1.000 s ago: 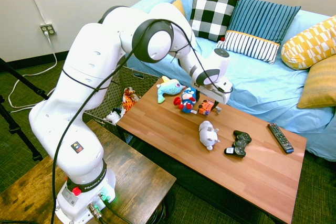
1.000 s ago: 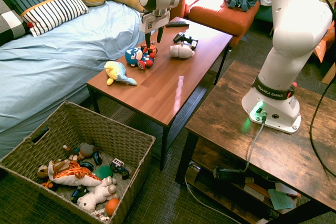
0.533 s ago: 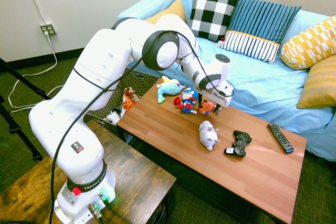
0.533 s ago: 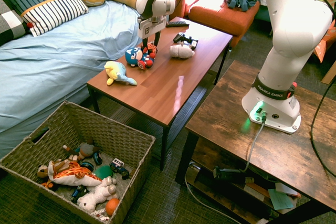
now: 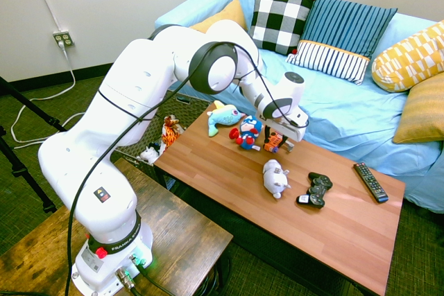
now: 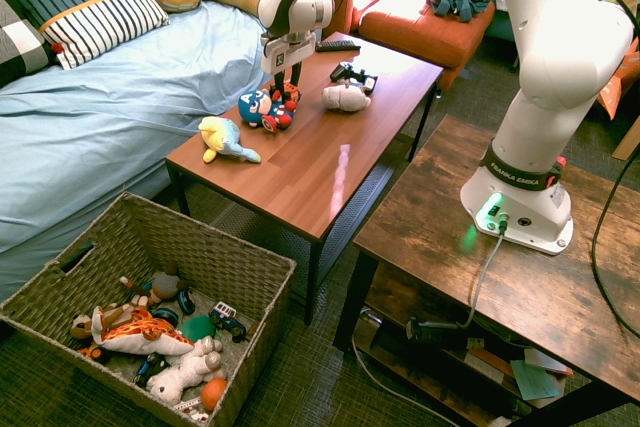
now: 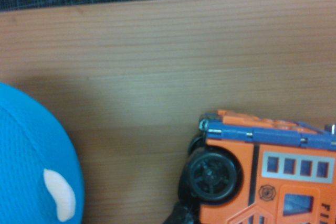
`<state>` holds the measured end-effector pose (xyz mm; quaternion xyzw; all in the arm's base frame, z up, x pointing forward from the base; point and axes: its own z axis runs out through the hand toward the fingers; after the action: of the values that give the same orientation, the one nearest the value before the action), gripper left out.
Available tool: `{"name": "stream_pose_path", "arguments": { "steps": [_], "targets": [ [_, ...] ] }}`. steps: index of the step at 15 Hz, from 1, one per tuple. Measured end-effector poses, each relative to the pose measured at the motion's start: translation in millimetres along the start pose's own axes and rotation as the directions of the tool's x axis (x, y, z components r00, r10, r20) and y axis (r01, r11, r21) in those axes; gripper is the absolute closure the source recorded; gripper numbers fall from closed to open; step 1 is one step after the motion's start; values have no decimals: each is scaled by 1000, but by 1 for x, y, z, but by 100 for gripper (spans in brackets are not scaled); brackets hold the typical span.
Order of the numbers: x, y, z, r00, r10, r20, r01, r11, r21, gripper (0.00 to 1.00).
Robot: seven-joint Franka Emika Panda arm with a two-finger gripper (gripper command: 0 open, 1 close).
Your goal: Put the toy car in the basket
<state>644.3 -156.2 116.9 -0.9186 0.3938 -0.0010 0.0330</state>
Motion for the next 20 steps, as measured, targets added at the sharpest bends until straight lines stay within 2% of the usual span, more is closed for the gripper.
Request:
{"name": "stream_pose_path", "arguments": {
  "steps": [2, 5, 8, 11, 14, 16, 18, 19, 20],
  "targets": [
    [1, 5, -11, 1000, 7, -15, -7, 1000, 8, 100],
    [-17, 15, -67, 999, -12, -34, 14, 998, 58, 100],
    [-73, -9, -120, 993, -111, -47, 114, 989, 89, 100],
    [-192, -74, -155, 965, -257, -50, 260, 963, 73, 100],
    [-361, -133, -170, 924, -380, -42, 381, 924, 22, 100],
    [-477, -165, -159, 895, -445, -17, 445, 895, -28, 100],
    [-583, -194, -128, 872, -489, 0, 487, 869, -85, 100],
    [-622, -207, -110, 868, -496, 19, 495, 862, -110, 0],
    [-637, -222, -90, 865, -500, 31, 500, 857, -128, 0]
  ]
}}
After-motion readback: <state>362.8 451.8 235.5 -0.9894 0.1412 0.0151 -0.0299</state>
